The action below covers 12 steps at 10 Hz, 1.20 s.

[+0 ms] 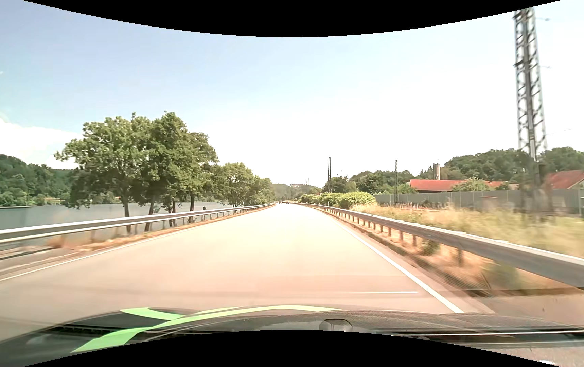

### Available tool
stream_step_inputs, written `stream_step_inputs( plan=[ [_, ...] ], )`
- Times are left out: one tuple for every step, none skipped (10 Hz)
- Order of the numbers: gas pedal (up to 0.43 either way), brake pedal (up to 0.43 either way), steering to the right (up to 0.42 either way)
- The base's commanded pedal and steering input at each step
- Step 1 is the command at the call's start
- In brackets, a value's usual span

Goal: Follow the waypoints while adhering to traffic rules and regulations

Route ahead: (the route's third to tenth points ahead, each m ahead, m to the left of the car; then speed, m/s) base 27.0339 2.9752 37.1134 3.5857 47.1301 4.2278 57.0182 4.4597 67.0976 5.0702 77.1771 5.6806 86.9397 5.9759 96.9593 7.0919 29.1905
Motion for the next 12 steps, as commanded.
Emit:
stream_step_inputs(
  plan=[
    [0.299, 0.0, -0.011],
    [0.299, 0.0, -0.01],
    [0.287, 0.0, -0.01],
    [0.248, 0.0, -0.011],
    [0.228, 0.0, -0.01],
    [0.228, 0.0, -0.011],
    [0.228, 0.0, -0.009],
    [0.228, 0.0, -0.009],
    [0.228, 0.0, -0.009],
    [0.248, 0.0, -0.009],
    [0.26, 0.0, -0.009],
    [0.268, 0.0, -0.009]
  ],
)
